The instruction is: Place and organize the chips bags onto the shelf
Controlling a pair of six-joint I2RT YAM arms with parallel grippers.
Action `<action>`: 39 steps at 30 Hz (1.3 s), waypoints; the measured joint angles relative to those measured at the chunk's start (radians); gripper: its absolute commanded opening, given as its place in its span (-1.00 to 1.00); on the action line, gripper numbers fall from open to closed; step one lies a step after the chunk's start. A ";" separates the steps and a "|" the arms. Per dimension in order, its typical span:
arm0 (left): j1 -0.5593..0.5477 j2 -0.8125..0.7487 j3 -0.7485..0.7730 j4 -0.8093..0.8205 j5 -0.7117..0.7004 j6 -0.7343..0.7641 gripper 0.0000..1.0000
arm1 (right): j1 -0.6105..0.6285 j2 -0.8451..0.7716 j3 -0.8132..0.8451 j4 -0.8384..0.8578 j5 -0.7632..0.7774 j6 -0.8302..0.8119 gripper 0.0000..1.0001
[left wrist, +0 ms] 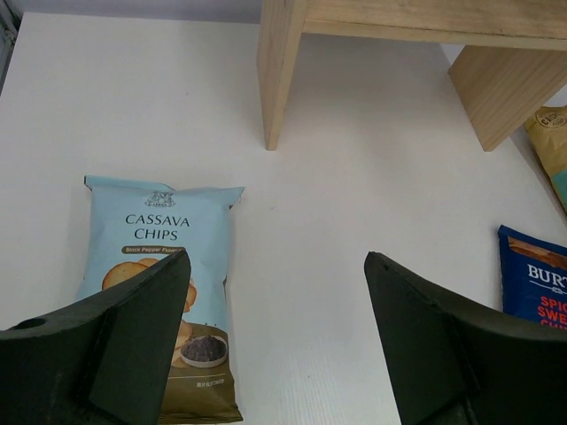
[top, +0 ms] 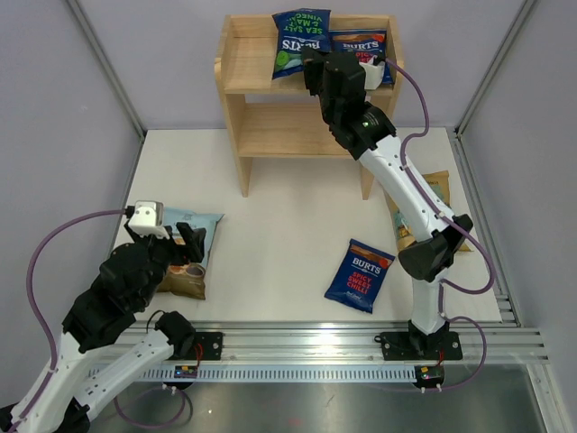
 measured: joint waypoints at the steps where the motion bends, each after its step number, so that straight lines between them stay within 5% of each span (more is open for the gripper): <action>1: 0.000 -0.009 -0.006 0.002 0.000 0.000 0.66 | -0.008 0.019 0.029 -0.018 0.002 0.004 -0.73; 7: 0.000 -0.055 -0.026 0.006 0.004 0.000 0.65 | -0.029 0.054 0.062 -0.094 0.021 0.014 -0.64; 16: 0.000 -0.061 -0.026 0.013 0.014 0.001 0.63 | -0.028 0.055 0.062 -0.125 0.022 0.018 0.00; 29: 0.000 -0.060 -0.026 0.013 0.017 0.002 0.62 | -0.028 0.040 0.095 -0.220 0.016 0.001 0.19; 39: 0.000 -0.040 -0.026 0.013 0.016 0.002 0.74 | -0.028 -0.064 -0.033 -0.216 -0.035 -0.019 0.37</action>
